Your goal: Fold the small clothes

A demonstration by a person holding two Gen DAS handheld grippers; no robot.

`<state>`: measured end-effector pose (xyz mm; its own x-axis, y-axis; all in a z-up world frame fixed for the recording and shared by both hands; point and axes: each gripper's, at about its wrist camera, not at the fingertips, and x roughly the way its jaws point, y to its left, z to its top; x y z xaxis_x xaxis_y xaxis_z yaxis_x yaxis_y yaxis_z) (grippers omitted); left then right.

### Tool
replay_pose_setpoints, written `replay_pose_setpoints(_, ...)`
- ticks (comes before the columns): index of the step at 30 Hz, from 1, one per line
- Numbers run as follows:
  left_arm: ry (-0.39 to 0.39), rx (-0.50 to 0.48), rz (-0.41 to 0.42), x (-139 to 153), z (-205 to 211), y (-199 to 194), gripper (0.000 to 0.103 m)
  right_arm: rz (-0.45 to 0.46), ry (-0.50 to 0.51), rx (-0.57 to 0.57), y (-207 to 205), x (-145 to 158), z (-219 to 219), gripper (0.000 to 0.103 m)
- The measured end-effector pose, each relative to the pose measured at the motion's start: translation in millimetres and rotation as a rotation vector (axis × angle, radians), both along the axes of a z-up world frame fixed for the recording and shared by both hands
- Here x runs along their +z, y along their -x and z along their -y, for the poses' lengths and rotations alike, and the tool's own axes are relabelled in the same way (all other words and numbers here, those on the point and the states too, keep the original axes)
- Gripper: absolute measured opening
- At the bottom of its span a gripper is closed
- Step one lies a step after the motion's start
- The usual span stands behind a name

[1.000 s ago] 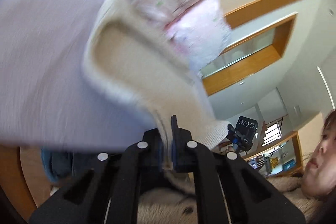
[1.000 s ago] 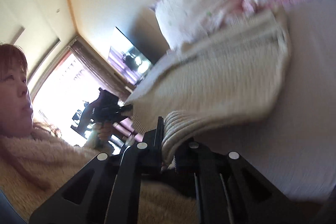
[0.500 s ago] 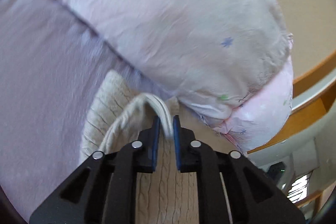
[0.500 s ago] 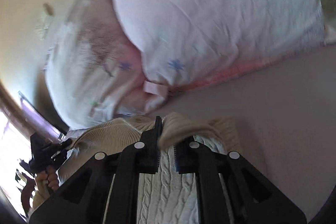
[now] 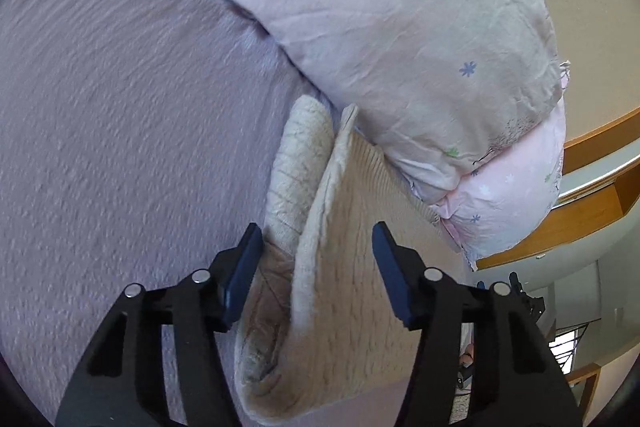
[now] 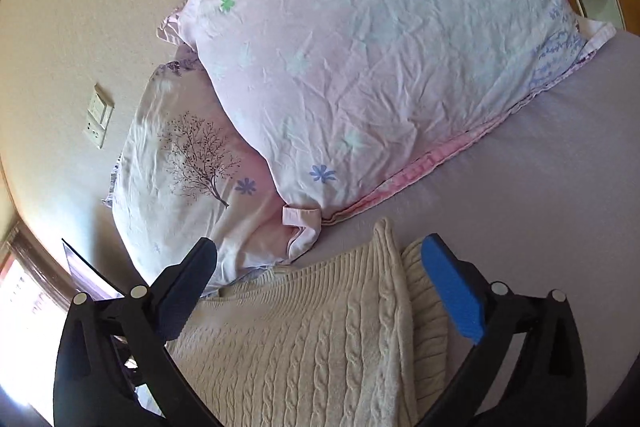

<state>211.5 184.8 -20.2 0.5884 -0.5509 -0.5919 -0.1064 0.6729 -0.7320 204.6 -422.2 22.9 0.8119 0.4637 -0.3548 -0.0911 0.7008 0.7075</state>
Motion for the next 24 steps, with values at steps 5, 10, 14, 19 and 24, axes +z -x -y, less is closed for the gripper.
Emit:
replay_pose_setpoints(5, 0.063, -0.008, -0.03, -16.5, 6.2, -1.4, 0.021, -0.001, -0.034, 0.059, -0.5, 2.7, -7.2, 0.102)
replay_pose_setpoints(10, 0.347, 0.064, 0.025, -18.7, 8.8, 6.4, 0.015, 0.016, -0.077, 0.094, 1.5, 6.6, -4.2, 0.102)
replay_pose_setpoints(14, 0.408, -0.093, 0.205, 41.3, 79.5, 7.4, 0.014, 0.079, -0.08, 0.07, 13.2, 19.3, 8.4, 0.102)
replay_pose_setpoints(19, 0.606, -0.392, 0.272, 61.9, 229.5, -17.9, 0.015, 0.108, 0.089, -0.052, 24.9, 32.4, 20.6, 0.102)
replay_pose_setpoints(24, 0.697, -0.539, 0.018, 17.6, 336.3, -39.6, 0.047, 0.013, 0.019, -0.013, 14.9, 13.9, 52.4, 0.102)
